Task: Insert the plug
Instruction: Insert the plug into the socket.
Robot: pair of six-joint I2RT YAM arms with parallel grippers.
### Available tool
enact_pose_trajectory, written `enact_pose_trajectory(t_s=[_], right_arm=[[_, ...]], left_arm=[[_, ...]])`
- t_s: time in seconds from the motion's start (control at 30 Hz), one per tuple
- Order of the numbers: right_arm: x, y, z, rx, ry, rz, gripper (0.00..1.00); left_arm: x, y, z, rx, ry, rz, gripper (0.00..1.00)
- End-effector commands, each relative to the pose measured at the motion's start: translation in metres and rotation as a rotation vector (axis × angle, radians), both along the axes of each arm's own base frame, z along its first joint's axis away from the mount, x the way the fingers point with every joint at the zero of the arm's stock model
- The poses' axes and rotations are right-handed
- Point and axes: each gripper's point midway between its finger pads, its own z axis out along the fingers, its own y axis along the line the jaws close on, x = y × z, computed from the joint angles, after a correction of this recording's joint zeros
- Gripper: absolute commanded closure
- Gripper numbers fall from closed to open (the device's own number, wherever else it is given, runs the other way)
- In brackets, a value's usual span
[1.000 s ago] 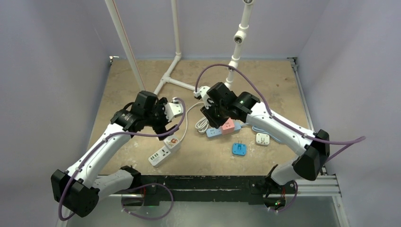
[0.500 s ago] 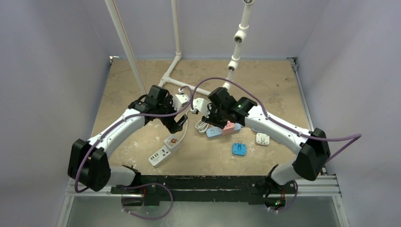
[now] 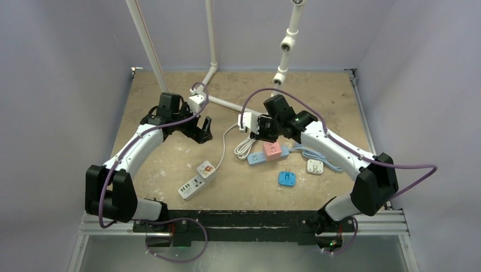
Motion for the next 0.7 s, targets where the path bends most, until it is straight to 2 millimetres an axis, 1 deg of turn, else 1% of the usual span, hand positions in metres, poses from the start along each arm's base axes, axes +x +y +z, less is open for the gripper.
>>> enact_pose_trajectory(t_s=[0.0,0.07,0.1,0.2,0.27,0.33,0.43,0.53,0.67], right_arm=[[-0.003,0.015,0.015,0.040,-0.045,0.166,1.00],[-0.001,0.010,0.005,-0.029,-0.018,0.186,1.00],[-0.004,0.009,-0.001,-0.053,0.006,0.193,1.00],[-0.009,0.014,-0.010,-0.089,0.029,0.210,1.00],[-0.014,0.014,-0.017,-0.126,0.056,0.213,1.00],[-0.020,0.017,-0.029,-0.181,0.064,0.221,1.00],[-0.025,0.020,-0.041,-0.219,0.091,0.223,1.00],[-0.030,0.021,-0.052,-0.244,0.124,0.224,1.00],[-0.030,0.017,-0.063,-0.287,0.133,0.214,1.00]], left_arm=[[0.020,-0.004,0.041,-0.112,-0.094,0.004,0.01],[0.023,0.000,0.051,-0.120,-0.120,0.015,0.01],[0.023,0.002,0.055,-0.119,-0.135,0.015,0.01],[0.017,0.003,0.064,-0.112,-0.167,-0.003,0.01],[0.011,0.006,0.061,-0.091,-0.161,-0.013,0.01],[0.003,0.010,0.053,-0.058,-0.147,-0.030,0.01],[-0.006,0.016,0.042,-0.026,-0.128,-0.027,0.01],[-0.012,0.017,0.040,-0.025,-0.123,-0.029,0.01],[-0.013,0.018,0.039,-0.022,-0.118,-0.020,0.01]])
